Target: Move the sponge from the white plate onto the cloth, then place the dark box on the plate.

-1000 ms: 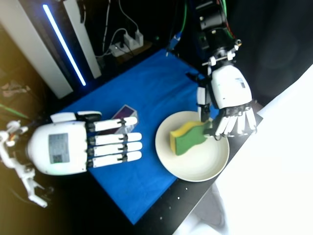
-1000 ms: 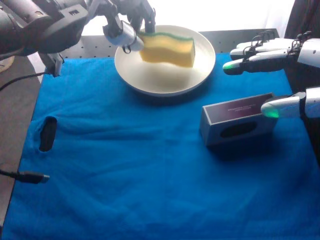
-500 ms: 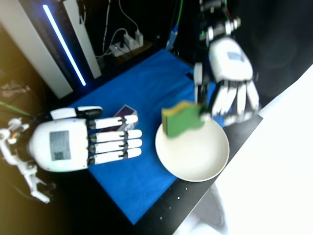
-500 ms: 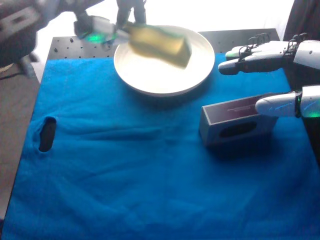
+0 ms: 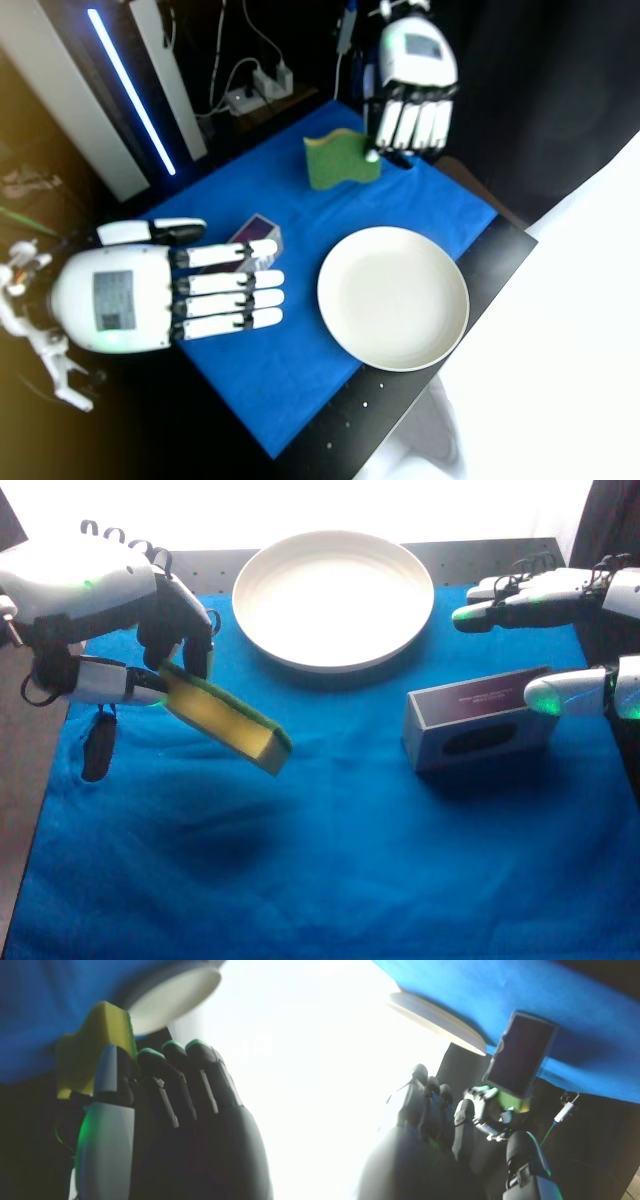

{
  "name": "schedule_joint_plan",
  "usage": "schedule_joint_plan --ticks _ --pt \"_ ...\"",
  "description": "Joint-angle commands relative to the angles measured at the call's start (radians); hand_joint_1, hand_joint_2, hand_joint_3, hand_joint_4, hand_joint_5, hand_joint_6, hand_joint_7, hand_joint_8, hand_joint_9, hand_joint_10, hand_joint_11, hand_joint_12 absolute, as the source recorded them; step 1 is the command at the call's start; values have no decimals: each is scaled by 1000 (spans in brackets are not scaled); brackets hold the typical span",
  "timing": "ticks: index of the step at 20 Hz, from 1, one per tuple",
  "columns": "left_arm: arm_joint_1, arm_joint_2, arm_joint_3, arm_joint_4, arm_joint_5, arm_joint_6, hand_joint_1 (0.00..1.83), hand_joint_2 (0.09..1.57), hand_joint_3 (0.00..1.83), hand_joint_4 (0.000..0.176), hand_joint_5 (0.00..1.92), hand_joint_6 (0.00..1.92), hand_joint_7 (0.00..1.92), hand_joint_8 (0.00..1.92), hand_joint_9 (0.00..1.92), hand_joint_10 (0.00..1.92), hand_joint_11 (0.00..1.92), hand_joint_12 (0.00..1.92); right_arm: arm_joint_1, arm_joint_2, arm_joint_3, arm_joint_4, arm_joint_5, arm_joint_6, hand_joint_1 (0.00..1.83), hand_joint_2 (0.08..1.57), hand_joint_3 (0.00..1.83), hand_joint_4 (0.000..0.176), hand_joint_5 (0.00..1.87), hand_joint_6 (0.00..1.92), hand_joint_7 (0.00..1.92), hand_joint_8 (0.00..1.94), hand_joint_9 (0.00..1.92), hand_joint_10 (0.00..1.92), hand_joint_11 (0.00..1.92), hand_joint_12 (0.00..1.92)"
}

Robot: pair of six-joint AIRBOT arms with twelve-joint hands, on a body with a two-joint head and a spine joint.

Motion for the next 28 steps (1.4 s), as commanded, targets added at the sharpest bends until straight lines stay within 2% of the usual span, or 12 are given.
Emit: schedule_joint_plan --ticks 1,5,8,9,10,12,13,14,15,20,24,28 --pt "6 -12 0 3 -36 7 1246 1156 0 0 966 718 881 1420 614 1575 506 1921 3 0 -3 50 105 4 450 1238 0 108 348 1 222 0 159 0 137 48" --pt "10 0 -3 -17 -62 11 1247 1156 0 0 966 719 881 1421 615 1574 506 1921 3 0 -12 42 125 4 450 1238 0 108 348 1 222 0 159 0 138 45" --pt "10 30 -28 -61 -107 55 1262 1120 0 0 1056 606 940 1309 728 1286 514 1578 4 1 -18 27 139 4 559 1259 4 94 352 1 213 4 159 5 143 44" --pt "10 44 -38 -77 -129 70 941 895 0 0 589 198 524 637 381 925 102 1453 4 3 -19 27 145 4 506 1063 0 160 213 0 108 0 31 0 28 8" --pt "10 52 -44 -86 -151 74 850 830 0 18 461 51 455 300 297 700 20 1349 4 3 -19 26 148 4 502 969 0 173 150 0 69 0 5 0 5 1" --pt "10 72 -58 -106 -206 74 806 797 0 48 307 1 355 31 260 279 0 1060 5 6 -18 25 150 4 537 880 0 176 113 1 37 1 0 0 0 0" --pt "10 83 -65 -122 -240 75 738 805 3 81 200 1 202 12 153 135 0 815 6 6 -17 25 151 4 557 852 0 176 100 0 17 0 0 0 0 0" --pt "10 94 -72 -139 -279 75 732 833 4 138 11 1 9 3 9 9 0 151 7 6 -15 25 151 4 616 833 0 176 102 2 33 6 0 0 0 0" --pt "10 105 -80 -150 -308 76 669 831 2 168 1 0 1 0 1 1 0 29 7 6 -12 25 151 4 641 828 0 176 106 3 33 5 0 0 0 0" --pt "78 180 -148 -252 -470 135 818 777 0 176 0 0 0 0 0 0 0 0 7 3 5 26 150 4 693 851 0 176 117 3 35 5 0 0 2 1" --pt "156 230 -205 -359 -602 202 669 811 3 176 0 0 0 0 0 0 0 0 7 -20 23 27 118 4 636 874 6 172 132 4 82 16 16 5 0 0" --pt "191 214 -204 -415 -647 212 708 803 0 144 0 0 0 0 0 0 0 0 11 -40 37 9 71 4 720 894 9 172 203 20 97 9 64 16 98 45"
